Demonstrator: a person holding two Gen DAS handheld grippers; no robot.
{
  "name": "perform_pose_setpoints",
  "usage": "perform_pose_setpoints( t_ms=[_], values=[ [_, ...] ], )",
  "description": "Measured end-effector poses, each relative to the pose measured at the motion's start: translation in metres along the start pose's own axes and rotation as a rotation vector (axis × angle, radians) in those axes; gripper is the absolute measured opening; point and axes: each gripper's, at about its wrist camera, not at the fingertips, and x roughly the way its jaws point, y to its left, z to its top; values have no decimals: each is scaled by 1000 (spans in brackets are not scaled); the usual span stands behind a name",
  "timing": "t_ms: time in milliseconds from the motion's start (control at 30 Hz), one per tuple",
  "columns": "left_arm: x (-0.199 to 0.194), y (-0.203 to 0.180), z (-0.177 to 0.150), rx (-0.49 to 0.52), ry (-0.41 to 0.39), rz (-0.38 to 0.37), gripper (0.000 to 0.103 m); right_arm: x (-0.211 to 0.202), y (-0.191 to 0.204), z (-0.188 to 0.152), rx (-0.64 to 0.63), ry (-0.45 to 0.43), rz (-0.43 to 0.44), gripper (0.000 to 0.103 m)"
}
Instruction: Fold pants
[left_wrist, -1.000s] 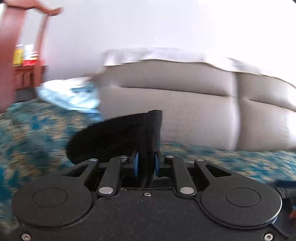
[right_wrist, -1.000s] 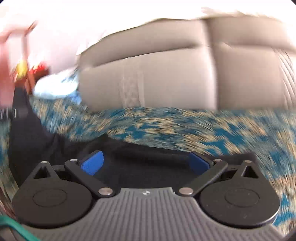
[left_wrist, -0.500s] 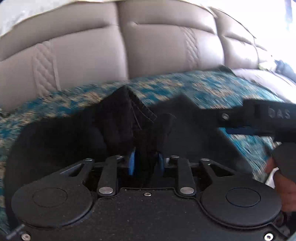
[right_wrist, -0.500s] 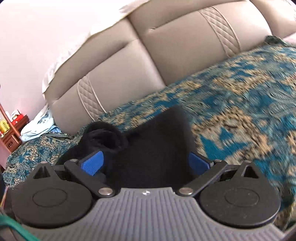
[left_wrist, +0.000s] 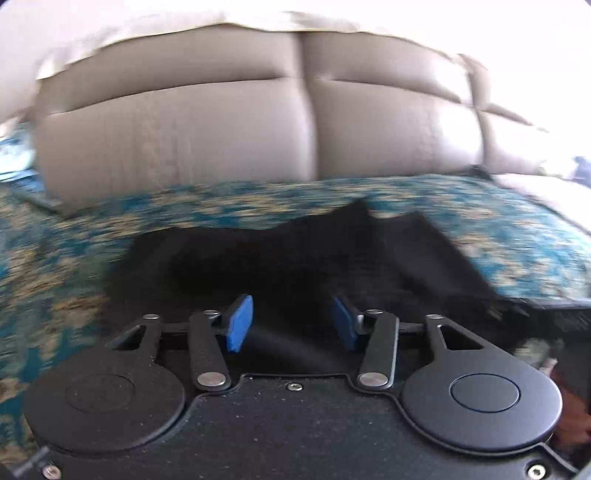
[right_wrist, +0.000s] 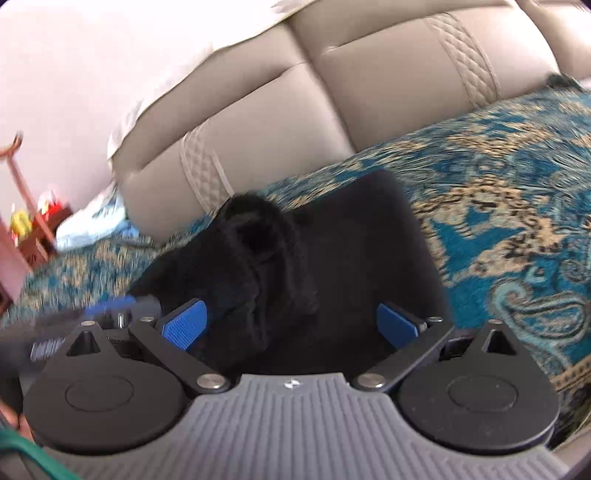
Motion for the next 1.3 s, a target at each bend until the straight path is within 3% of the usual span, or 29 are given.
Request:
perform_pose_setpoints(
  t_ms=[67,233,533,700,900,1000,1200,1300],
  values=[
    [7,13,-4,-8,29,71,34,5,15,-5,-69,14,-7,101],
    [29,33,-18,-36,91,160,36,27,46,-16,-204,18,-111,90],
    [36,47,-19,-163,91,125,37,46,73,-20,-294,-78,-239,71],
    [34,44,-21,-143,80,134,37,39,98,-34,-470,-180,-270,65],
    [33,41,-21,-142,77,140,37,40,75,-26,-257,-162,-338,66],
    [32,40,-22,-141,76,143,37,36,71,-26,-239,-157,-344,66],
    [32,39,-22,-142,77,144,37,41,62,-20,-131,-94,-237,71],
    [32,39,-22,-141,77,145,38,41,55,-14,-58,-96,-200,62]
  ],
)
